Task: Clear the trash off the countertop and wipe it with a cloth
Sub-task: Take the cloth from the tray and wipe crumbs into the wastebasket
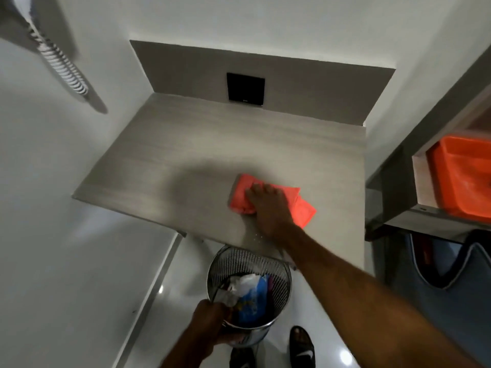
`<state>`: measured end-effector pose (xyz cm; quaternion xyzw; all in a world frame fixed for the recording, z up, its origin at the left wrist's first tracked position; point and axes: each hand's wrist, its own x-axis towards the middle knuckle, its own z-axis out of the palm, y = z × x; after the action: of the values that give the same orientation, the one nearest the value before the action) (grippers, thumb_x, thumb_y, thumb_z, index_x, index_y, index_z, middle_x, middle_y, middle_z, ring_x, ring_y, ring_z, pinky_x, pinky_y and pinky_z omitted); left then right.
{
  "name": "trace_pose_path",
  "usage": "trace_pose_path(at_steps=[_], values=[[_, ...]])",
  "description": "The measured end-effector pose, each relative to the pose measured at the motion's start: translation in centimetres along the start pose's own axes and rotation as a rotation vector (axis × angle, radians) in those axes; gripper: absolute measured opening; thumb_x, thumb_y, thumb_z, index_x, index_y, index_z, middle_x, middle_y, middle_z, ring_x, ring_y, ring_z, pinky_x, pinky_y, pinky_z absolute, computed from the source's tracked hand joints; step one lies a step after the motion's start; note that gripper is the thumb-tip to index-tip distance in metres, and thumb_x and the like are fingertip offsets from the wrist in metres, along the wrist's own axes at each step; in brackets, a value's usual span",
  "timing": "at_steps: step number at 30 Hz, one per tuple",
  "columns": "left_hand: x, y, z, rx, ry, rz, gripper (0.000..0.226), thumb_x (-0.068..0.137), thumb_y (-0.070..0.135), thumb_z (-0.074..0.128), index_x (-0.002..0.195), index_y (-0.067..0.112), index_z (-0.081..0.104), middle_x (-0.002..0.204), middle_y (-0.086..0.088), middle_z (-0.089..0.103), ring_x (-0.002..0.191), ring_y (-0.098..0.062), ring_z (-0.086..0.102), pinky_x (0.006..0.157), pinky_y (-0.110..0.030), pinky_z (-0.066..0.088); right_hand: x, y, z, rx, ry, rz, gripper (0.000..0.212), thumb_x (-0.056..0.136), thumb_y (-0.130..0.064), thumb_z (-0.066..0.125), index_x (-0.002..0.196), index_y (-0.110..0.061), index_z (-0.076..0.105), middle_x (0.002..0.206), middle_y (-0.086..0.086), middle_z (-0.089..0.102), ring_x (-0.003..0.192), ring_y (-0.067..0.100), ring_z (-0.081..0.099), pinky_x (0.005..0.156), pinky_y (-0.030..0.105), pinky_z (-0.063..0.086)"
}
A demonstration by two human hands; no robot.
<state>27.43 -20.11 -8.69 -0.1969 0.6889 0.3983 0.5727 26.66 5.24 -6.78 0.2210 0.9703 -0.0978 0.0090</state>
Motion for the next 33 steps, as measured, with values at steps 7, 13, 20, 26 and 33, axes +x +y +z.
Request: trace_pose_path(at_steps=[7,13,20,26,33], values=[[1.7,-3.1,-1.5,0.151,0.004,0.089,0.038,0.082,0.020,0.071,0.108,-0.007,0.070,0.098,-0.031,0.074,0.090,-0.044,0.074,0.081,-0.054,0.061,-16.3,-9.6,7.3,0.302,-0.137,0.005,0.062,0.082,-0.025,0.049,0.141,-0.010,0.047,0.150,0.013,0.043,0.139,0.029,0.038,0.115,0.035,0.028],[10.4,-9.0,-0.5,0.269,0.048,0.105,0.031,0.089,0.027,0.071,0.101,-0.001,0.075,0.092,-0.025,0.074,0.090,-0.036,0.072,0.088,-0.051,0.057,-22.3,-6.4,14.4,0.719,-0.001,0.415,0.057,0.076,-0.013,0.058,0.133,-0.011,0.058,0.136,0.009,0.059,0.123,0.023,0.057,0.105,0.013,0.030],[24.5,-13.5,3.8,0.055,-0.006,-0.035,0.038,0.098,0.031,0.059,0.118,-0.001,0.061,0.110,-0.027,0.070,0.094,-0.044,0.071,0.082,-0.062,0.058,-24.3,0.8,26.4,0.725,-0.012,0.717,0.062,0.086,-0.043,0.046,0.139,-0.011,0.049,0.135,-0.002,0.055,0.123,0.011,0.050,0.107,0.019,0.033],[33.9,-17.2,7.3,0.072,-0.032,-0.095,0.024,0.098,0.032,0.057,0.096,0.008,0.062,0.093,-0.016,0.072,0.084,-0.036,0.074,0.080,-0.056,0.061,-26.5,3.7,33.8,0.685,-0.088,0.771,0.056,0.086,-0.026,0.055,0.140,-0.014,0.045,0.131,0.008,0.061,0.117,0.026,0.059,0.098,0.032,0.047],[35.0,-18.4,7.4,0.238,-0.069,-0.139,0.037,0.093,0.014,0.057,0.126,-0.002,0.058,0.125,-0.025,0.066,0.105,-0.037,0.068,0.093,-0.054,0.057,-26.4,3.8,34.9,0.715,-0.059,0.727,0.063,0.089,-0.025,0.055,0.147,-0.010,0.034,0.145,0.013,0.048,0.130,0.029,0.048,0.109,0.038,0.039]])
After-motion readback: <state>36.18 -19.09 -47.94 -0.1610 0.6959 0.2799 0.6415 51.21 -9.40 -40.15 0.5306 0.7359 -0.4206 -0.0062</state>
